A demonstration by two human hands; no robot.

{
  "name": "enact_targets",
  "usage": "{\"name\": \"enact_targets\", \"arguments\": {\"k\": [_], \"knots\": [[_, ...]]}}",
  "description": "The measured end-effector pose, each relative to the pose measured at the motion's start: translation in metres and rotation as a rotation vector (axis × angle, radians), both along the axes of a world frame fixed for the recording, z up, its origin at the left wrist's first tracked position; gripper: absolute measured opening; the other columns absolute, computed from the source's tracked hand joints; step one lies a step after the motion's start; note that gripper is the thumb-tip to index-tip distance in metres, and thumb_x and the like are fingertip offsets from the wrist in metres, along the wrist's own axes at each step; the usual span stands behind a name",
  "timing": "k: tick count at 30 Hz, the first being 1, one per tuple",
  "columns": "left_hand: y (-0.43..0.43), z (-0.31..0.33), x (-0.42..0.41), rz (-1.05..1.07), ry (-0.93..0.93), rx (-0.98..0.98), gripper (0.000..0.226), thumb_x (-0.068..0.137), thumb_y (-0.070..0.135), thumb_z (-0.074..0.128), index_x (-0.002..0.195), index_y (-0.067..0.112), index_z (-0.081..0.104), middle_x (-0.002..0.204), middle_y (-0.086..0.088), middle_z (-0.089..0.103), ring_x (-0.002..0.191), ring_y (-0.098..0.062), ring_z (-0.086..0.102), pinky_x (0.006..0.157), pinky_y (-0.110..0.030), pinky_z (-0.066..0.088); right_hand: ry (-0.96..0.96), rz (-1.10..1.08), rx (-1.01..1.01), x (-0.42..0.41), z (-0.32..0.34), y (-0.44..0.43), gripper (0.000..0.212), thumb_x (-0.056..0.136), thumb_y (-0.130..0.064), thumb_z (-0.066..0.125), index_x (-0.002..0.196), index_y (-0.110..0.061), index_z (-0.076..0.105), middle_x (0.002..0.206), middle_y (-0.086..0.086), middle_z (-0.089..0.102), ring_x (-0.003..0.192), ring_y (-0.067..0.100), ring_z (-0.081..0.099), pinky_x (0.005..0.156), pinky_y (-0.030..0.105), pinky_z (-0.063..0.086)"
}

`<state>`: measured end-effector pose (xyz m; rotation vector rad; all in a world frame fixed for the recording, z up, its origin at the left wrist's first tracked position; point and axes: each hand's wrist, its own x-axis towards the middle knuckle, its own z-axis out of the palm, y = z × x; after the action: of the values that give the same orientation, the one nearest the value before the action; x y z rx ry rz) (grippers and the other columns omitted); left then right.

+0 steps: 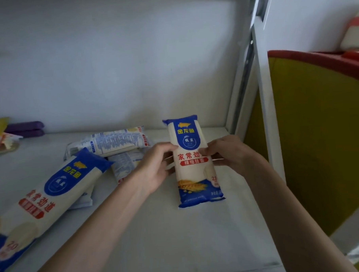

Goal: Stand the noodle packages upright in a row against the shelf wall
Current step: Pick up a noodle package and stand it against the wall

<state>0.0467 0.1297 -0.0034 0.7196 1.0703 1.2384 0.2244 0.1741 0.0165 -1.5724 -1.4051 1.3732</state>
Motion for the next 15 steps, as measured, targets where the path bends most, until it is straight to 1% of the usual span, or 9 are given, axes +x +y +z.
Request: {"name": "enact_targets", "arguments": {"k": [2,5,9,12,15], "knots": [[0.003,0.009,0.0,0.011,0.026,0.09,0.016,0.084,0.001,0.06,0.097,0.011,0.055,0.098,-0.012,0.071,0.093,-0.025,0.067,0.077,-0.038,0.053,0.059,-0.005,0.081,0.001,0.002,-0.002,0.027,0.081,-0.015,0.074,0.105,-0.006,0.064,0.102,0.007,0.073,0.093,0.02,0.07,0.082,0.04,0.059],[0.006,0.02,-0.002,0.083,0.138,0.196,0.028,0.08,0.001,0.069,0.103,0.007,0.055,0.102,-0.015,0.073,0.092,-0.029,0.071,0.077,-0.042,0.056,0.174,-0.049,0.147,-0.003,0.0,-0.004,0.019,0.08,-0.013,0.074,0.096,-0.008,0.065,0.101,0.007,0.075,0.094,0.022,0.071,0.085,0.044,0.058],[0.006,0.027,-0.003,0.213,0.252,0.278,0.039,0.076,-0.002,0.076,0.108,0.006,0.055,0.098,-0.011,0.074,0.089,-0.027,0.073,0.082,-0.045,0.058,0.298,-0.072,0.223,-0.008,-0.002,-0.007,0.018,0.079,-0.006,0.074,0.095,0.0,0.068,0.096,0.007,0.077,0.092,0.024,0.073,0.084,0.045,0.059],[0.005,0.027,-0.003,0.283,0.297,0.325,0.043,0.074,-0.002,0.078,0.11,0.006,0.055,0.101,-0.006,0.074,0.09,-0.022,0.073,0.08,-0.042,0.059,0.306,-0.083,0.277,-0.011,-0.003,-0.007,0.018,0.078,-0.007,0.076,0.093,-0.003,0.068,0.096,0.006,0.077,0.09,0.024,0.074,0.083,0.048,0.059],[0.006,0.026,-0.006,0.298,0.341,0.361,0.046,0.076,-0.003,0.077,0.114,0.008,0.055,0.104,-0.003,0.073,0.09,-0.016,0.072,0.076,-0.036,0.059,0.271,-0.061,0.363,-0.009,0.0,-0.006,0.019,0.077,-0.007,0.076,0.093,-0.003,0.067,0.099,0.007,0.076,0.092,0.023,0.073,0.081,0.047,0.06]]}}
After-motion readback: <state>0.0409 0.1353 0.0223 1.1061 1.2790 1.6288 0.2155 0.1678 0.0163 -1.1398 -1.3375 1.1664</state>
